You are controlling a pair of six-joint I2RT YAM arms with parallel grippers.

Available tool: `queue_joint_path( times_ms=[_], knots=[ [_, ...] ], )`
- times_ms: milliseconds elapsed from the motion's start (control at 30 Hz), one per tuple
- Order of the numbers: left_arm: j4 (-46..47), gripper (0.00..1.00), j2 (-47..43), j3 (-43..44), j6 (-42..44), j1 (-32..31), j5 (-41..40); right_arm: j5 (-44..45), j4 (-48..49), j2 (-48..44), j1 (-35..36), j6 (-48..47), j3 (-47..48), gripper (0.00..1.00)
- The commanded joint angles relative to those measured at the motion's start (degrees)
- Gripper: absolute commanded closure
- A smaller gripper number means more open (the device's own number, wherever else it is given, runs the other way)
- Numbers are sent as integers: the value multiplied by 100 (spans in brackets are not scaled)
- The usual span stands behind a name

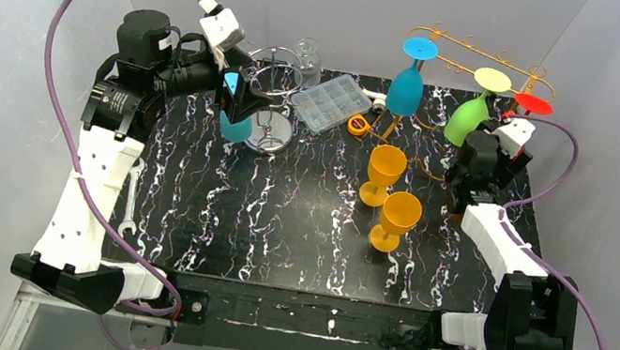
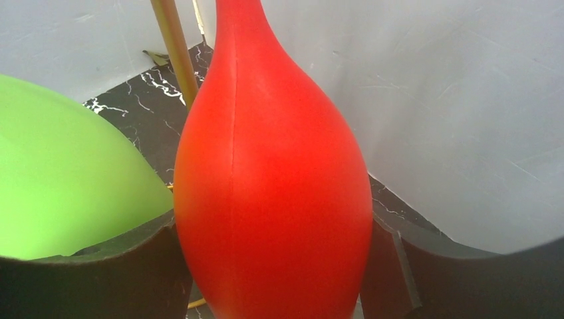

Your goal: Place the wine glass upside down on the wine glass rack

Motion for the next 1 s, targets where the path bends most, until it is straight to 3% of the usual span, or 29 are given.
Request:
queue_joint_path(
  times_ms=[0,133,233,467,967],
  knots=[
    [-121,2,-173,60,98,-22,110,-76,206,107,-31,145,243,86],
    [-132,2,-185,40,117,-21,129,-185,6,94,-27,348,232,74],
    [-132,2,-176,47,108,-22,156,-373,-99,-21,-27,454,140,46],
    [-64,2,-165,90,18,-22,236,-855,-523,-432,-6,627,106,3],
    [-10,2,-345,-78,-277,-18,290,-1493,-2433,-1712,801,541,568,2]
  ],
)
